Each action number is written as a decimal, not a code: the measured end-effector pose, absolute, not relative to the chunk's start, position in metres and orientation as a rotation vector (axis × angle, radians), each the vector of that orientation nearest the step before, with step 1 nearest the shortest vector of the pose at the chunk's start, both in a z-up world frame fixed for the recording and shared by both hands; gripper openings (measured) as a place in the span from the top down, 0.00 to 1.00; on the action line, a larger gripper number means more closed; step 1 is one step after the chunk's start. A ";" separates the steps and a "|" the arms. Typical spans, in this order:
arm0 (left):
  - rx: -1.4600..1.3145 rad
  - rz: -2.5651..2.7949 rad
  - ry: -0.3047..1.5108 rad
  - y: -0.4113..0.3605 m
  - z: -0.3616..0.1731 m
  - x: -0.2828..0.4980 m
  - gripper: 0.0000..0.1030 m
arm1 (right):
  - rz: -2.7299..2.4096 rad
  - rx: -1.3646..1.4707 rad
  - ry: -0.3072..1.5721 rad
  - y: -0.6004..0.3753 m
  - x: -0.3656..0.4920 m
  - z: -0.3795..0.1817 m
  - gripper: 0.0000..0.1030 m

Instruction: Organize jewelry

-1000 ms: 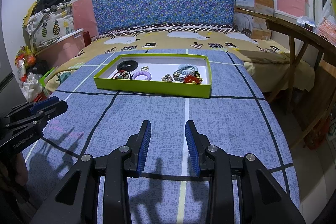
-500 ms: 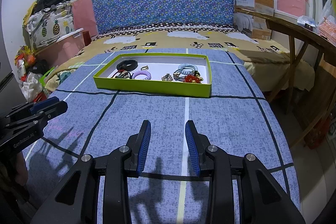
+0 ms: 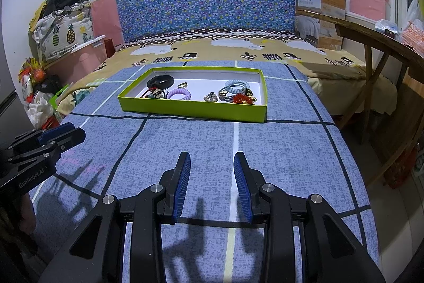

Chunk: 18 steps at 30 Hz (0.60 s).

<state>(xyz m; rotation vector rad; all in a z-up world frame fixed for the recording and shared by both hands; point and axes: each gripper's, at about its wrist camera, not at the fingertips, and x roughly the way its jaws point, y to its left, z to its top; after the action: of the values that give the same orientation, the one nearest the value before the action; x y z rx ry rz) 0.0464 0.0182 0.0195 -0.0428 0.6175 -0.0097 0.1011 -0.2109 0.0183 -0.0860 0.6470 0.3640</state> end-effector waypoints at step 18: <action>-0.019 0.020 0.624 0.015 0.017 0.047 0.68 | 0.363 -0.088 0.654 -0.211 0.101 0.018 0.66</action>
<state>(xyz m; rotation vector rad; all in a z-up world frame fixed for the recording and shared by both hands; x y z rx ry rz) 0.0468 0.0154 0.0169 -0.0189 0.6236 0.0197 0.1009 -0.2107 0.0177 -0.0880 0.6541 0.3631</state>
